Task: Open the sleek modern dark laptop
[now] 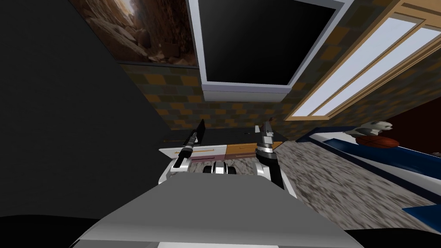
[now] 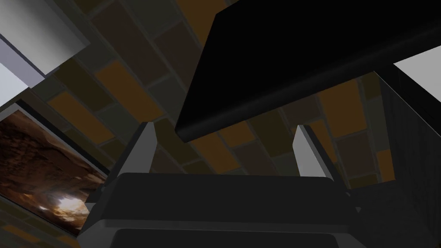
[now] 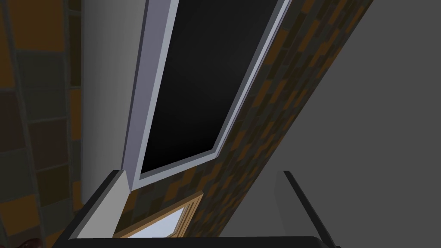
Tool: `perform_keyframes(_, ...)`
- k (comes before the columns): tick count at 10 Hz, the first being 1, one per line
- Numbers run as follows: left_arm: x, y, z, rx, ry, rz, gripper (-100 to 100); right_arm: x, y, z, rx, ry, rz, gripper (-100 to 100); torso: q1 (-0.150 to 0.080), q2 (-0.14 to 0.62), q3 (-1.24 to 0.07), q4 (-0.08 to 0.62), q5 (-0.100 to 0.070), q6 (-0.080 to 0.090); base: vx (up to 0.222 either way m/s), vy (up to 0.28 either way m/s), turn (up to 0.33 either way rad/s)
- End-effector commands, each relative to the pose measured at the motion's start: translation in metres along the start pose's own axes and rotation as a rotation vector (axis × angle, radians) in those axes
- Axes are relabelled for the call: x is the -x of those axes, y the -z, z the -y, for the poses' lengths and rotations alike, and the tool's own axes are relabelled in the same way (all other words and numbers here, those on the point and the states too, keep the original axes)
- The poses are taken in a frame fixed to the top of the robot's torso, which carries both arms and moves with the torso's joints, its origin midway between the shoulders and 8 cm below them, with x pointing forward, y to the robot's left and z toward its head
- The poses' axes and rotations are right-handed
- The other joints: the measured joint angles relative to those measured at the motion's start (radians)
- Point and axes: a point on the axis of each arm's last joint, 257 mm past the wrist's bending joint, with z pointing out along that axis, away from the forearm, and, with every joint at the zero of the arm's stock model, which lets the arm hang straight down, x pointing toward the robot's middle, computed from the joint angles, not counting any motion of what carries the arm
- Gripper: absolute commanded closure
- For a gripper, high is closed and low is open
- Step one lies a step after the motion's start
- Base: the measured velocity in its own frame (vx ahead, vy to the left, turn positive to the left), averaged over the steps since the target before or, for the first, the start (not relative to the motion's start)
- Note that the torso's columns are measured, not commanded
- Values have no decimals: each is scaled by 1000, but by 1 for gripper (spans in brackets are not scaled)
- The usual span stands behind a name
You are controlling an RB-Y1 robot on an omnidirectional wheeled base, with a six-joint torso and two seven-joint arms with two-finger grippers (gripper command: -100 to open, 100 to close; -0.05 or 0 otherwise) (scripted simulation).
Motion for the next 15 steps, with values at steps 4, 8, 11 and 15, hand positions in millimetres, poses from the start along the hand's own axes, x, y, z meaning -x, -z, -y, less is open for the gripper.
perform_keyframes(4,-3,-3,5,-1,75,5,100,0,0,0,0,0,0,0,0,1,1,0,0,0,37,24,-3)
perform_keyframes(8,-15,-8,7,0,231,8,100,0,0,0,0,0,0,0,5,-4,-2,-4,5,1,-32,132,16)
perform_keyframes(11,-27,-14,10,0,388,10,100,0,0,0,0,0,0,0,-1,-1,-1,-1,0,1,-31,116,22)
perform_keyframes(15,-43,-17,-3,5,528,9,100,0,0,0,0,0,0,0,-1,3,2,1,0,0,-18,90,8)
